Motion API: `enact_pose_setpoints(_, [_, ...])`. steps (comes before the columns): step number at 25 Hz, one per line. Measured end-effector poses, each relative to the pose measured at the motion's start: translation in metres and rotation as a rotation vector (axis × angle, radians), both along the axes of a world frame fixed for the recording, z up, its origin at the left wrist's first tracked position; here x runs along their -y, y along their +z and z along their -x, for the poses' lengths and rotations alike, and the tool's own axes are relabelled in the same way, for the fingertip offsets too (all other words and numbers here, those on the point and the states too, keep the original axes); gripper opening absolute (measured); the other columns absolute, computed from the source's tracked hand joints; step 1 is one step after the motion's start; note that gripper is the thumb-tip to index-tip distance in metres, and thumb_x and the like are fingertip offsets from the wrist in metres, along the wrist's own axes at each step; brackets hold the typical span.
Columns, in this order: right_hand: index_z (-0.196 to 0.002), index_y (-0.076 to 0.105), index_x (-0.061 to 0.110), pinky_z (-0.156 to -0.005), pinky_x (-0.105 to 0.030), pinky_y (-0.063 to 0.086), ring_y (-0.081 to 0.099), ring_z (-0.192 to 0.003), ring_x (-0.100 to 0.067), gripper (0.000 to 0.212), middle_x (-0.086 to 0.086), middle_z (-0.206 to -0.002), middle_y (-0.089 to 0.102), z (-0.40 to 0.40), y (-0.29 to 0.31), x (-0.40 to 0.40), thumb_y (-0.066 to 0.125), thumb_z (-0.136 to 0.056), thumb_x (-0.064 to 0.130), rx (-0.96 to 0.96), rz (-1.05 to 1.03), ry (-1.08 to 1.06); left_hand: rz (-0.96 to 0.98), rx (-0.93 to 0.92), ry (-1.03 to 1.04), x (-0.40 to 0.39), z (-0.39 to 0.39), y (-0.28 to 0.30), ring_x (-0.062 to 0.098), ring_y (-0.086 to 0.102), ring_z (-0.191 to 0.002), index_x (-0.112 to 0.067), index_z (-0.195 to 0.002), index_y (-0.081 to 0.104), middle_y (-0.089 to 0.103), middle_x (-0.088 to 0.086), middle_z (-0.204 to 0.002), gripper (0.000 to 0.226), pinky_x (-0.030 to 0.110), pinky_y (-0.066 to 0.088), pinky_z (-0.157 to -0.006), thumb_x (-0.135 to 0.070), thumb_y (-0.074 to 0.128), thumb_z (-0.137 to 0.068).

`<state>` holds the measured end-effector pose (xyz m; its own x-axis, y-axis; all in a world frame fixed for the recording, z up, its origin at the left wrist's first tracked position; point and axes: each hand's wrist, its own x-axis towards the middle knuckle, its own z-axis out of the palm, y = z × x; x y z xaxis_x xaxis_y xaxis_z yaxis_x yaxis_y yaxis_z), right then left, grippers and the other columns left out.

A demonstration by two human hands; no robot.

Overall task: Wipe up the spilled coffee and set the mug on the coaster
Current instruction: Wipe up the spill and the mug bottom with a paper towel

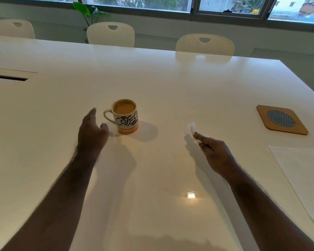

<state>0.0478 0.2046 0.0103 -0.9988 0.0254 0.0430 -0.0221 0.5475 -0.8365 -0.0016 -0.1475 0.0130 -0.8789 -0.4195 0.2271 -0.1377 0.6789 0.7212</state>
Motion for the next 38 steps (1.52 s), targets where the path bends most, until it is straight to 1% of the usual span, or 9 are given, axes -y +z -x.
enact_pose_setpoints(2, [-0.132,0.058,0.015,-0.086,-0.001,0.041,0.059,-0.115,-0.006,0.036,0.002,-0.133,0.06,0.004,0.004,0.011,0.049,-0.098,0.004,0.029,0.133,-0.033,-0.073,-0.021,-0.076,0.009,0.017,0.003,0.024,0.049,-0.129,-0.017,-0.14,0.048,0.052,0.009,-0.142,0.049,0.032,0.039,-0.103,-0.018,0.055,-0.092])
enact_pose_setpoints(4, [-0.132,0.058,0.015,-0.093,-0.015,0.048,0.061,-0.113,-0.009,0.035,0.002,-0.132,0.061,0.007,0.006,0.02,0.048,-0.099,0.006,0.053,0.232,-0.044,-0.107,-0.045,-0.156,0.015,0.028,0.001,0.02,0.058,-0.119,-0.016,-0.132,0.058,0.063,0.006,-0.13,0.039,0.027,0.043,-0.094,-0.019,0.058,-0.093])
enact_pose_setpoints(7, [-0.133,0.058,0.014,-0.102,-0.037,0.049,0.061,-0.116,-0.017,0.035,-0.003,-0.131,0.063,0.011,0.005,0.03,0.046,-0.1,0.007,0.135,0.424,-0.079,-0.139,-0.092,-0.204,0.023,0.039,-0.004,0.018,0.067,-0.101,-0.017,-0.12,0.067,0.072,0.004,-0.11,0.029,0.034,0.054,-0.089,-0.025,0.062,-0.093])
enact_pose_setpoints(11, [-0.131,0.059,0.008,-0.101,-0.038,0.05,0.062,-0.117,-0.02,0.033,-0.004,-0.125,0.067,0.021,0.001,0.041,0.048,-0.1,0.007,0.245,0.683,-0.101,-0.299,-0.098,-0.248,0.033,0.051,-0.009,0.024,0.071,-0.084,-0.021,-0.099,0.073,0.074,0.007,-0.088,0.013,0.046,0.059,-0.082,-0.026,0.068,-0.088])
enact_pose_setpoints(15, [-0.129,0.061,0.005,-0.094,-0.033,0.053,0.065,-0.112,-0.02,0.032,-0.005,-0.118,0.07,0.029,-0.003,0.05,0.05,-0.099,0.008,0.287,0.794,-0.129,-0.463,-0.069,-0.299,0.04,0.058,-0.012,0.029,0.071,-0.087,-0.019,-0.094,0.075,0.073,0.014,-0.087,0.01,0.047,0.058,-0.084,-0.023,0.073,-0.085])
enact_pose_setpoints(22, [-0.128,0.062,0.008,-0.098,-0.04,0.052,0.062,-0.115,-0.026,0.031,-0.008,-0.126,0.065,0.04,0.0,0.063,0.052,-0.099,0.01,0.309,0.714,-0.155,-0.482,-0.084,-0.312,0.038,0.058,-0.013,0.03,0.07,-0.089,-0.007,-0.102,0.073,0.072,0.018,-0.089,0.018,0.042,0.058,-0.083,-0.016,0.071,-0.087])
enact_pose_setpoints(27, [-0.128,0.061,0.005,-0.094,-0.037,0.054,0.064,-0.112,-0.025,0.031,-0.01,-0.122,0.066,0.045,0.005,0.075,0.052,-0.098,0.007,0.296,0.71,-0.154,-0.49,-0.114,-0.279,0.035,0.058,-0.016,0.028,0.07,-0.086,-0.003,-0.106,0.071,0.072,0.018,-0.09,0.021,0.042,0.059,-0.081,-0.013,0.068,-0.088])
enact_pose_setpoints(34, [-0.126,0.063,0.006,-0.088,-0.034,0.057,0.065,-0.109,-0.023,0.03,-0.009,-0.121,0.067,0.052,0.001,0.086,0.054,-0.097,0.008,0.278,0.667,-0.161,-0.519,-0.128,-0.267,0.034,0.059,-0.018,0.029,0.071,-0.087,-0.004,-0.106,0.071,0.072,0.017,-0.091,0.018,0.043,0.059,-0.081,-0.01,0.067,-0.089])
enact_pose_setpoints(38, [-0.124,0.064,0.008,-0.085,-0.029,0.058,0.067,-0.104,-0.019,0.029,-0.007,-0.119,0.069,0.061,-0.006,0.092,0.057,-0.096,0.01,0.201,0.561,-0.167,-0.543,-0.159,-0.276,0.034,0.06,-0.012,0.03,0.071,-0.088,-0.01,-0.101,0.073,0.073,0.014,-0.087,0.014,0.038,0.06,-0.077,-0.011,0.068,-0.088])
